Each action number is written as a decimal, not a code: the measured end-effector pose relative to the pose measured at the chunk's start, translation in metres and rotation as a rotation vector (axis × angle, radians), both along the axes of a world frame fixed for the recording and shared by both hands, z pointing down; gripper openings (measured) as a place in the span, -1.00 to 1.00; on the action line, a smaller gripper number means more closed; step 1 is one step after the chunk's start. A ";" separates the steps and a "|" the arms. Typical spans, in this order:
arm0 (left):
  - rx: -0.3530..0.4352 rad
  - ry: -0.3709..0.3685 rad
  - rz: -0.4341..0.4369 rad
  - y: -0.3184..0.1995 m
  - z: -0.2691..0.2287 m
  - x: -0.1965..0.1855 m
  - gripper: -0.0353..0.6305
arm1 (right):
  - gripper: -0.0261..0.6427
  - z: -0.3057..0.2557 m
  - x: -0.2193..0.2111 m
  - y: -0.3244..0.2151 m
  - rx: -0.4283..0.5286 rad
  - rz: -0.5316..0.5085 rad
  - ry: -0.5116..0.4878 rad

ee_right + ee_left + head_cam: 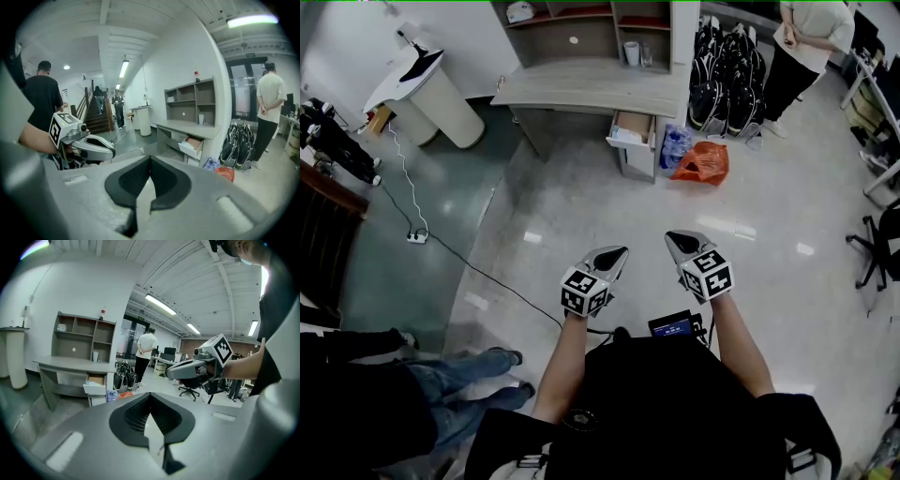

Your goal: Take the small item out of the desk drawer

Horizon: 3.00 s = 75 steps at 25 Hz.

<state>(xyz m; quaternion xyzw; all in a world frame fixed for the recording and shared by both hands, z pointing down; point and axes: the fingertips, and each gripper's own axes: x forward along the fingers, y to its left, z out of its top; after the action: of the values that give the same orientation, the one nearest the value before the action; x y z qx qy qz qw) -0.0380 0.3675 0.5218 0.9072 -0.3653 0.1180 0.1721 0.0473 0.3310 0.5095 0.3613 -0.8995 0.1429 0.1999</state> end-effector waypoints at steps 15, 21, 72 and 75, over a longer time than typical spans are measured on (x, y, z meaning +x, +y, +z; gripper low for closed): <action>-0.006 -0.025 0.013 0.004 0.008 0.003 -0.88 | -0.93 0.006 0.002 0.007 -0.023 -0.015 -0.014; -0.020 -0.033 0.005 0.007 0.012 0.006 -0.88 | -0.93 0.007 0.006 0.011 -0.026 -0.019 -0.018; -0.062 -0.025 -0.046 -0.085 0.037 0.009 -0.88 | -0.93 0.040 0.035 -0.074 -0.106 0.032 -0.052; -0.064 -0.009 -0.023 -0.106 0.038 0.003 -0.88 | -0.93 0.041 0.027 -0.092 -0.109 0.045 -0.039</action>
<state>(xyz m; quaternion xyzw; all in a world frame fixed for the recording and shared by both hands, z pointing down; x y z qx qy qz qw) -0.0350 0.2617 0.5595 0.8963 -0.3727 0.1318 0.2009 0.0744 0.2386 0.5502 0.3673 -0.8858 0.2031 0.1981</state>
